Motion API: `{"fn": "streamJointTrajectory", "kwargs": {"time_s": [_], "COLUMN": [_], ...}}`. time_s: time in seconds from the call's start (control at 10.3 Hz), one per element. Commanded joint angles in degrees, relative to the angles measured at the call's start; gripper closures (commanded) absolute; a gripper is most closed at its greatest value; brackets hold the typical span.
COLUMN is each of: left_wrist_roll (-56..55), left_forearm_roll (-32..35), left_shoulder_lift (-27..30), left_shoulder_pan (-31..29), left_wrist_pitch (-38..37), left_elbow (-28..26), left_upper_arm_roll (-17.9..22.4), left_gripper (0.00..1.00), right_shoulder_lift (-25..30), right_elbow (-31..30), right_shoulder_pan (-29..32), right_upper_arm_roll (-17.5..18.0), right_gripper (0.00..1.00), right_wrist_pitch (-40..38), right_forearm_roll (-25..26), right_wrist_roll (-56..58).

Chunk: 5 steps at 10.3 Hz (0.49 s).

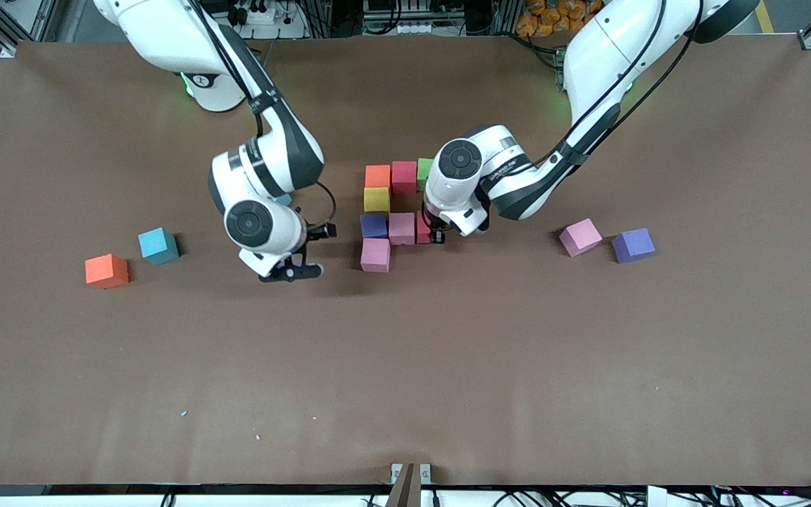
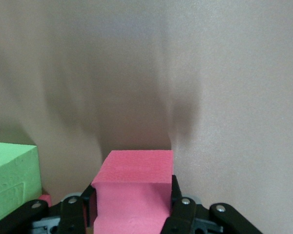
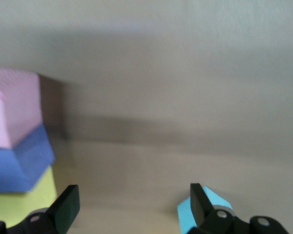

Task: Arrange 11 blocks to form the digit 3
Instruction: 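Reach the cyan cube with the right gripper while the left gripper holds magenta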

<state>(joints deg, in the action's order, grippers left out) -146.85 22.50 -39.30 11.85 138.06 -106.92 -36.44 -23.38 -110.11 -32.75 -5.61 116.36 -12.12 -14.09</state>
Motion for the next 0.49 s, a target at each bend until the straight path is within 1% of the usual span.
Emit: {"fn": "streamJointTrajectory", "kwargs": {"time_s": [0.0, 0.19, 0.29, 0.39], "left_wrist_roll": [-1.3, -1.2, -1.3, -1.4], "left_forearm_roll": [1.3, 1.3, 1.2, 1.2], "left_shoulder_lift": [-0.6, -0.7, -0.7, -0.7], "left_shoulder_pan": [2.3, 2.6, 2.6, 2.7], "left_wrist_pitch": [0.2, 0.2, 0.2, 0.2], "left_elbow": [1.5, 1.6, 1.6, 1.7], "left_upper_arm_roll": [2.2, 2.3, 2.3, 2.3], "left_gripper": [1.0, 1.0, 1.0, 1.0], "right_shoulder_lift": [10.0, 14.6, 16.2, 18.3], "right_elbow": [-14.2, -18.9, -21.2, -23.5], "right_shoulder_pan": [1.8, 1.6, 1.4, 1.2], "right_upper_arm_roll": [0.3, 0.3, 0.3, 0.4], "right_gripper": [0.0, 0.0, 0.0, 0.0], "right_wrist_pitch": [3.3, 2.6, 2.6, 2.7], "right_forearm_roll": [1.0, 1.6, 3.0, 5.8], "right_wrist_roll": [2.4, 8.3, 9.9, 11.1]}}
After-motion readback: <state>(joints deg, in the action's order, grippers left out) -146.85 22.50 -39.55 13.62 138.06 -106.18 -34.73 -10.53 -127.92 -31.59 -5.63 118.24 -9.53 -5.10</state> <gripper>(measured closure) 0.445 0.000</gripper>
